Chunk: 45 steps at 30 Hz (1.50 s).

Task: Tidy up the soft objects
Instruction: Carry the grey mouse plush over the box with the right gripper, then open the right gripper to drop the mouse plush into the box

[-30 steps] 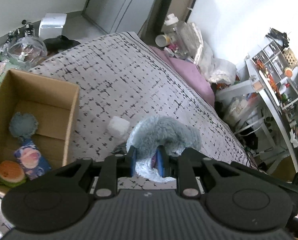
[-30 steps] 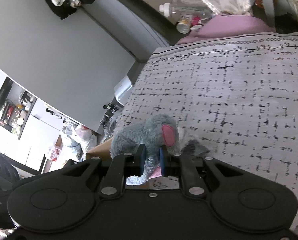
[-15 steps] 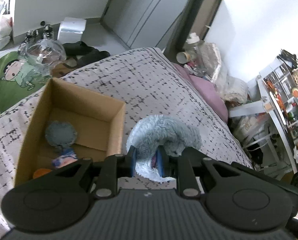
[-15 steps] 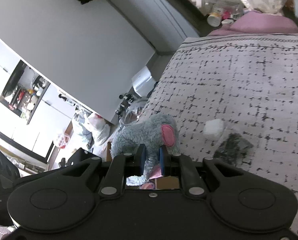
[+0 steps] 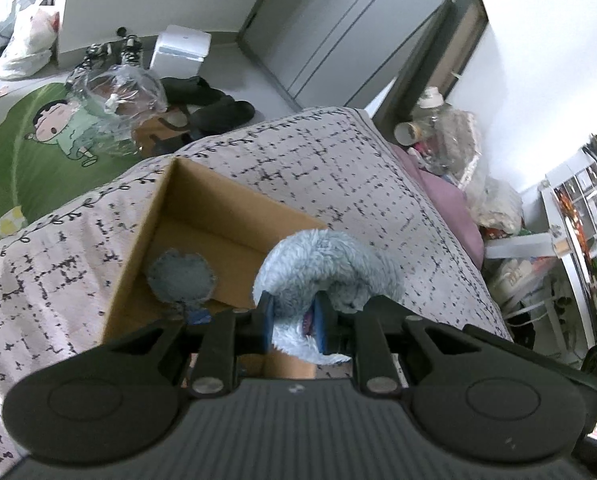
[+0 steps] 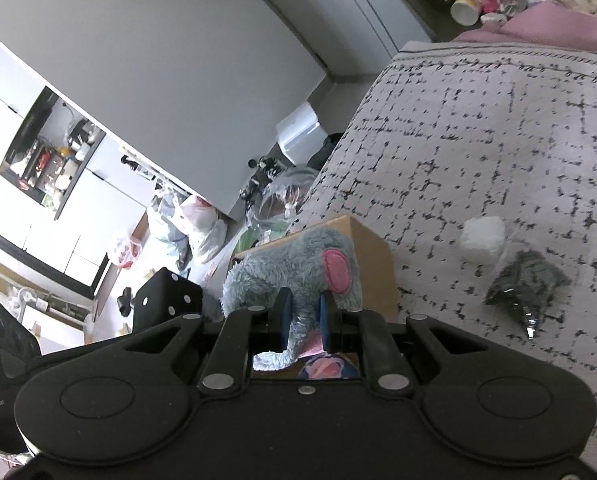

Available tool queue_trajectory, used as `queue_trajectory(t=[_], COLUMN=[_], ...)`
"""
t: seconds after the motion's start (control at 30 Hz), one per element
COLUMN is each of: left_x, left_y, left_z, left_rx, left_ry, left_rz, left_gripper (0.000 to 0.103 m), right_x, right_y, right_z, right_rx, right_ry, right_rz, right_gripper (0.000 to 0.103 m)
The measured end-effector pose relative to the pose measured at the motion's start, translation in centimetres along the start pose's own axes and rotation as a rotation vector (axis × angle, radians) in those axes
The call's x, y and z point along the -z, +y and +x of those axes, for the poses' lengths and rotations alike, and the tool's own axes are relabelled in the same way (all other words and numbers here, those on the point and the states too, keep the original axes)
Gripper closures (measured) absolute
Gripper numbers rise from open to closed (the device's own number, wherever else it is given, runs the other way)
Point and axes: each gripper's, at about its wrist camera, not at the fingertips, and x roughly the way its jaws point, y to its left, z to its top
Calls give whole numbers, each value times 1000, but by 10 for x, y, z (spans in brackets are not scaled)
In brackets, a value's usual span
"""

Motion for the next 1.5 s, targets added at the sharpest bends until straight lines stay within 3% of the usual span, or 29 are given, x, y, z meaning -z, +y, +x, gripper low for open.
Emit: queue_trajectory(t=[0.47, 0.63, 0.8, 1.0, 1.17, 1.23, 1.3, 1.5], left_x=[-5, -2, -2, -3, -1, 0, 2, 7], left_y=[39, 36, 35, 23, 12, 8, 3, -16], left_z=[17, 27, 33, 25, 18, 14, 11, 7], left_rx=[-36, -10, -44, -81, -134, -141, -150, -161], left_ry=[37, 46, 56, 60, 64, 59, 49, 33], left_rz=[-67, -40, -60, -8, 38, 46, 54, 86], left_gripper=[84, 91, 90, 85, 69, 57, 48, 31], right_x=[8, 7, 7, 9, 14, 16, 18, 22], right_y=[8, 4, -6, -21, -33, -38, -44, -65], right_z=[38, 29, 12, 0, -9, -15, -19, -35], right_rx=[19, 26, 31, 38, 38, 42, 47, 59], right_ry=[90, 99, 81, 78, 84, 78, 70, 39], right_rz=[10, 10, 24, 28, 29, 29, 21, 30], right_gripper=[83, 83, 83, 83, 81, 67, 60, 48])
